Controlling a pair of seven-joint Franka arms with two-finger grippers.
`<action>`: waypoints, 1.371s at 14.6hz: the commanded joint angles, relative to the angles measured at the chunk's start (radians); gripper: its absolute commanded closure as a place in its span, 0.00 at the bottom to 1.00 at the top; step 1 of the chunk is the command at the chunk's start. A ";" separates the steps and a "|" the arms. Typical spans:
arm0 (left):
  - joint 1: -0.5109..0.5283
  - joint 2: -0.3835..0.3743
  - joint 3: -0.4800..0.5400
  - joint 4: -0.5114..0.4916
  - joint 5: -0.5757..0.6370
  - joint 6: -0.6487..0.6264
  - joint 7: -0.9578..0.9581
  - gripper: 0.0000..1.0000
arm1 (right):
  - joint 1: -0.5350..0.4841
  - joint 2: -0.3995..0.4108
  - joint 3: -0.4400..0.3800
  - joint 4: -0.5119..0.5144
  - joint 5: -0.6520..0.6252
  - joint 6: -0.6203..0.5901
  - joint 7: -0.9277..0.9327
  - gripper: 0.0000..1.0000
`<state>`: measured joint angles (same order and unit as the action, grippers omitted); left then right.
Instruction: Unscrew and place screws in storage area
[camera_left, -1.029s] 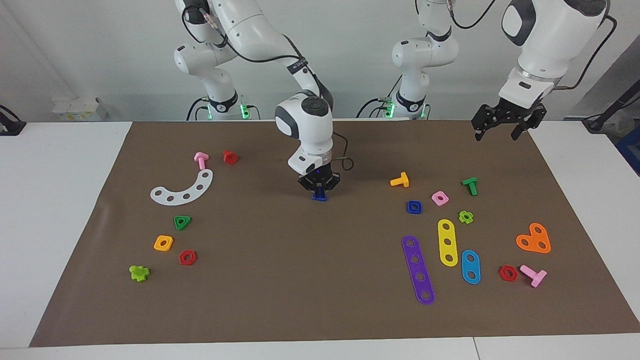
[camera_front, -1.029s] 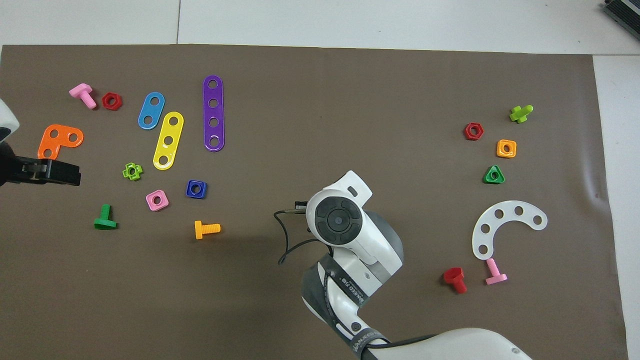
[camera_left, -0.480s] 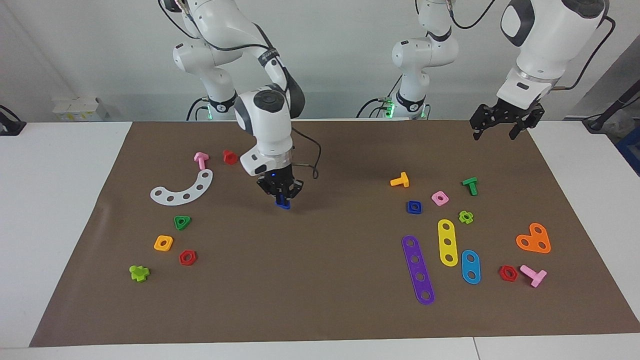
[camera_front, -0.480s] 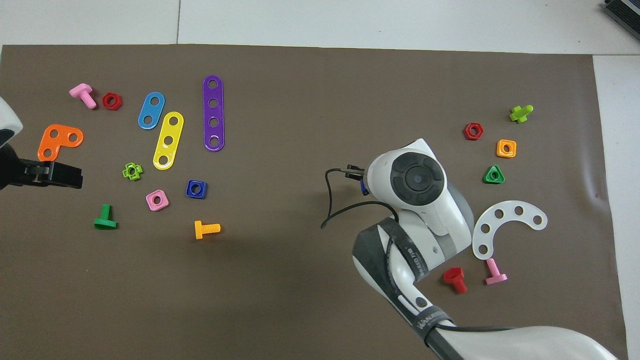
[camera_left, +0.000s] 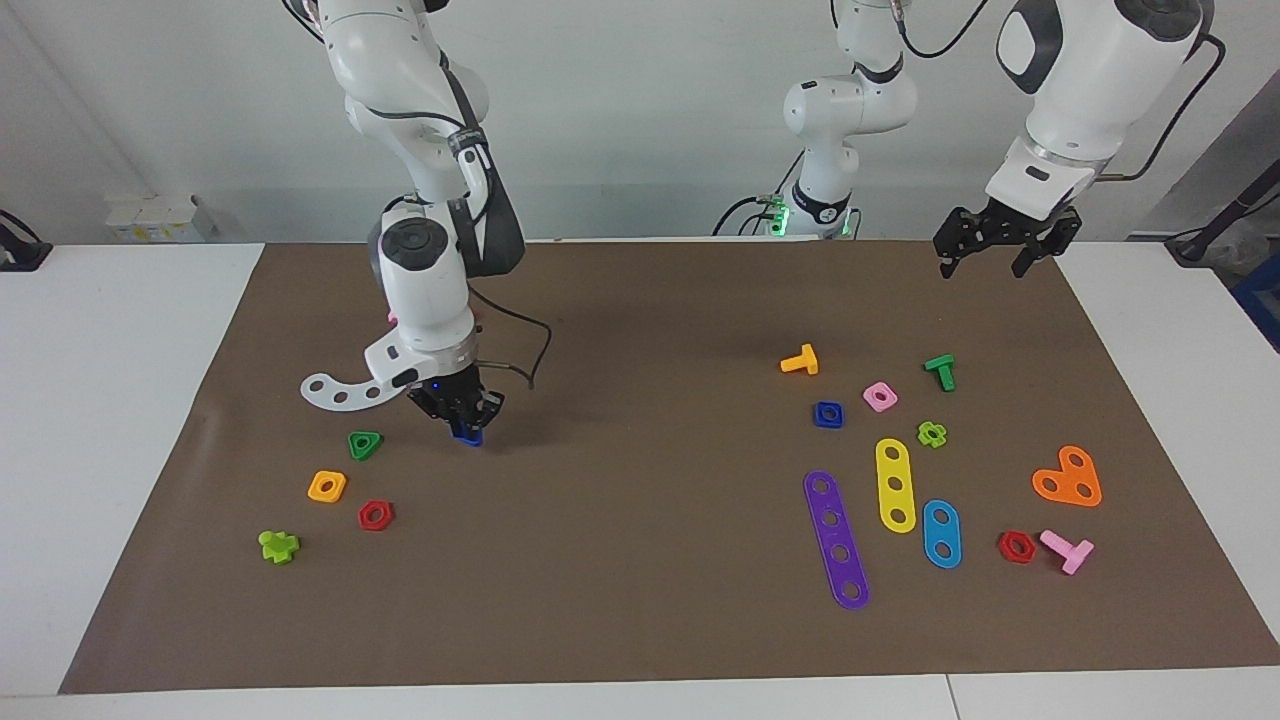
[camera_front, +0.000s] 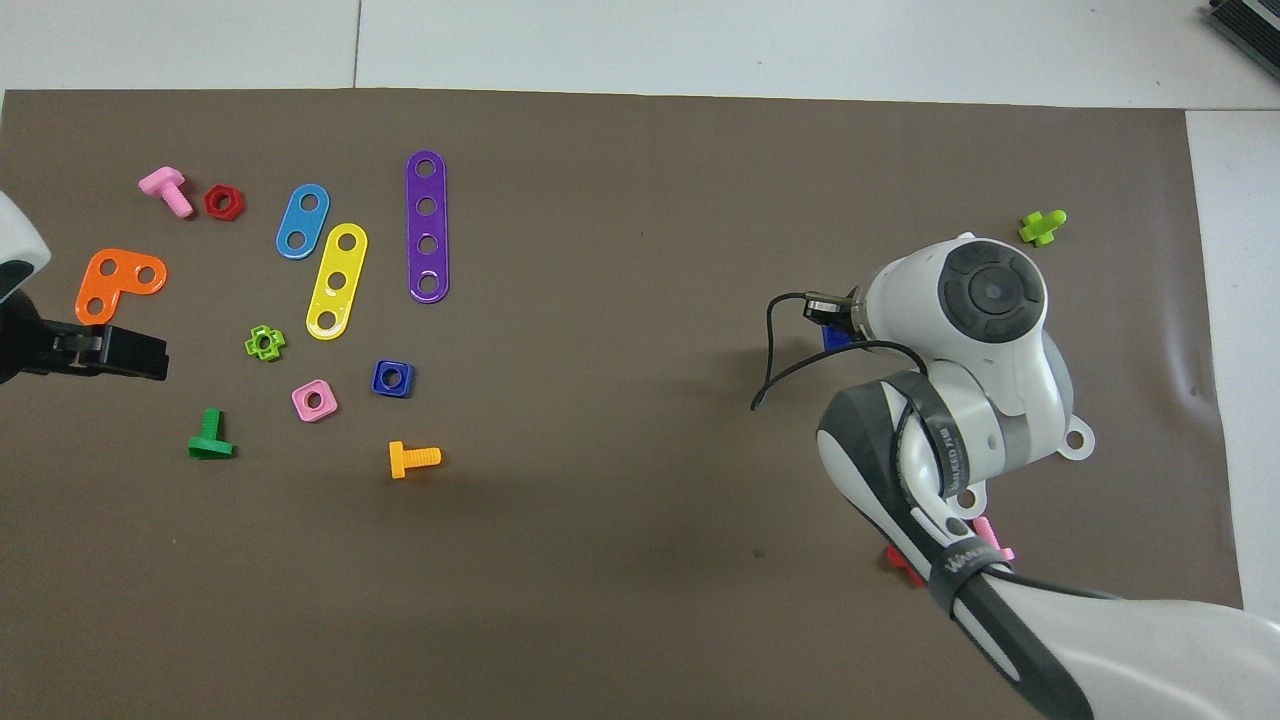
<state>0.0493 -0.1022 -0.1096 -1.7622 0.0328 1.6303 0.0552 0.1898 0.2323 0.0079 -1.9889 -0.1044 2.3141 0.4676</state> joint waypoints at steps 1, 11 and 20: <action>-0.022 -0.005 0.008 -0.002 -0.007 -0.021 -0.018 0.00 | -0.052 -0.011 0.018 -0.022 -0.005 -0.010 -0.090 1.00; -0.006 -0.007 0.010 -0.013 -0.007 -0.001 -0.008 0.00 | -0.127 -0.004 0.018 -0.087 0.032 0.021 -0.221 1.00; -0.005 -0.013 0.016 -0.022 -0.007 0.002 -0.008 0.00 | -0.122 -0.109 0.018 -0.053 0.034 -0.042 -0.201 0.04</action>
<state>0.0441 -0.1022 -0.0997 -1.7676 0.0328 1.6270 0.0528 0.0847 0.2043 0.0107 -2.0419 -0.0919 2.3184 0.2679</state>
